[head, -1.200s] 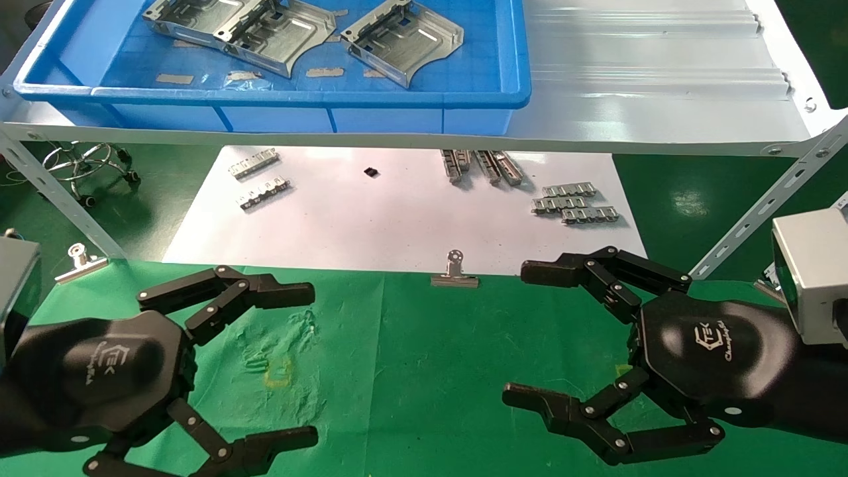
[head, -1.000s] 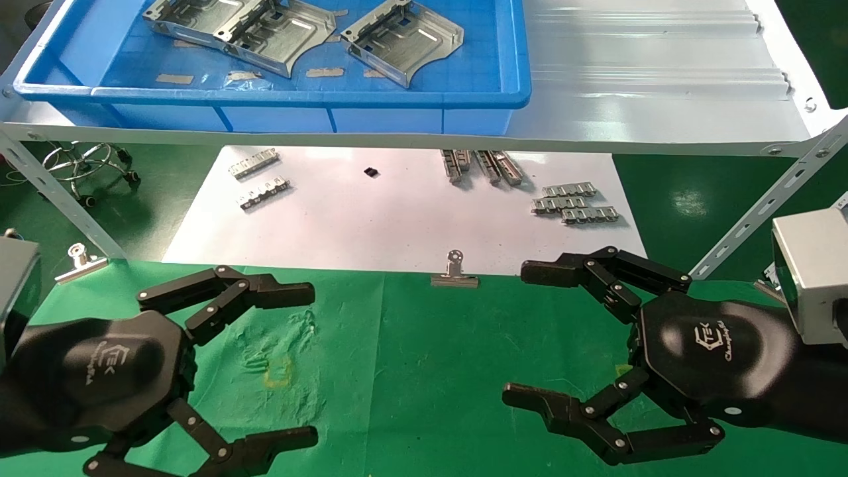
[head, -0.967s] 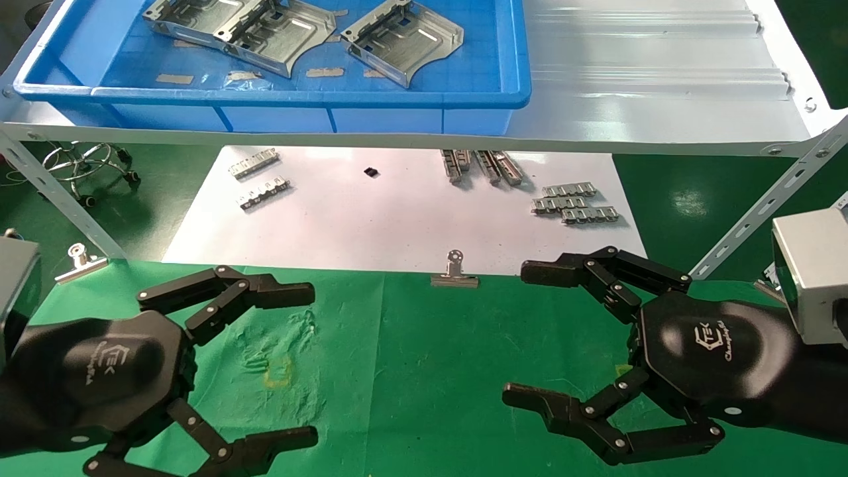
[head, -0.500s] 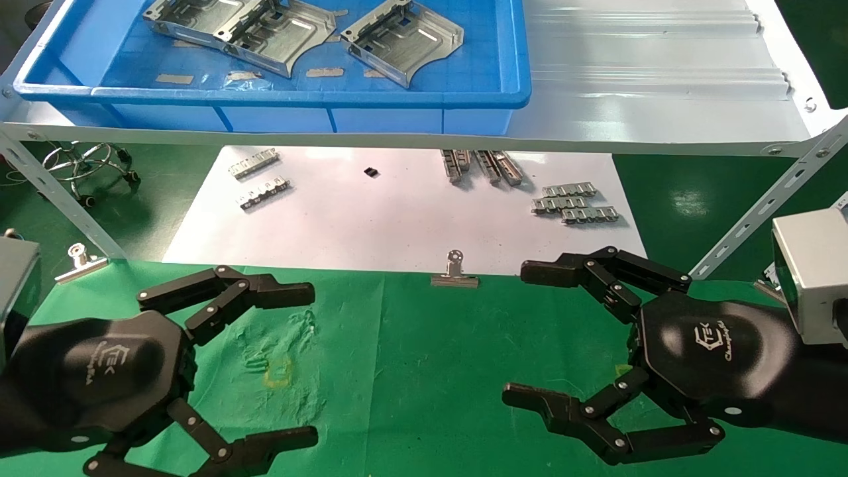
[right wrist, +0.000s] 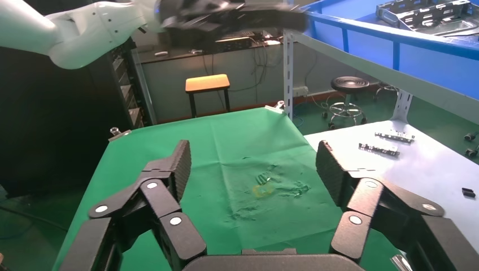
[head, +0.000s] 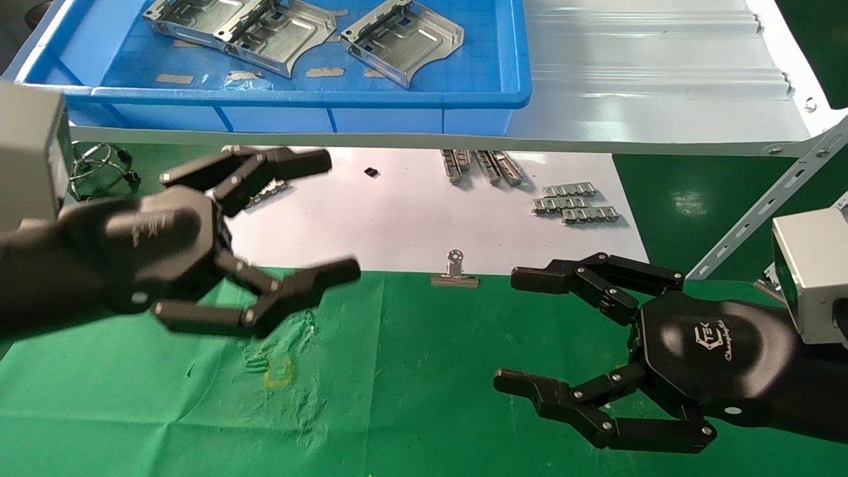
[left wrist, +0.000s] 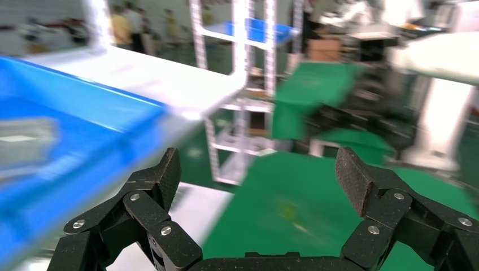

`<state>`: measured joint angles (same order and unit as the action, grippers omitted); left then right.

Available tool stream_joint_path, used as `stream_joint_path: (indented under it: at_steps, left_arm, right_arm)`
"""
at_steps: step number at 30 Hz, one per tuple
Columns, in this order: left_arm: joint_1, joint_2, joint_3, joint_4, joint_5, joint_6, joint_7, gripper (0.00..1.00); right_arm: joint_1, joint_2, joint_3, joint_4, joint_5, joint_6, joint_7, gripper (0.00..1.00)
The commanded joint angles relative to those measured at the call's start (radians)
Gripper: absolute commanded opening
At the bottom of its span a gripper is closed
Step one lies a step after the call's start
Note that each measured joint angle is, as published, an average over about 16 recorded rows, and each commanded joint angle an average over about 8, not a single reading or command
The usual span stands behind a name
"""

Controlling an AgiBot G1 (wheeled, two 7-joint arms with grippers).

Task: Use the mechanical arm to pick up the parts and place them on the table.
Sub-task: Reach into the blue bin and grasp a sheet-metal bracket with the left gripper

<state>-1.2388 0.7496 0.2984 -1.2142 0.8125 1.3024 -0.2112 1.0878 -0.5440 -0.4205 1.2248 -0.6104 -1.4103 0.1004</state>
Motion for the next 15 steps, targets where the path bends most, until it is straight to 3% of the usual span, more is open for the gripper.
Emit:
stream_joint_path:
  at_steps: [1, 8, 15]
  left_arm:
    - [-0.032, 0.024, 0.005, 0.017, 0.019, -0.033, -0.004, 1.0]
    - [-0.208, 0.143, 0.067, 0.178, 0.154, -0.132, 0.009, 1.0]
    - [-0.413, 0.267, 0.146, 0.44, 0.31, -0.178, 0.07, 1.0]
  right_arm:
    - [0.0, 0.0, 0.0, 0.0, 0.0, 0.0, 0.0, 0.0]
    - [0.0, 0.0, 0.0, 0.0, 0.0, 0.0, 0.0, 0.0]
    - [0.0, 0.0, 0.0, 0.0, 0.0, 0.0, 0.0, 0.0]
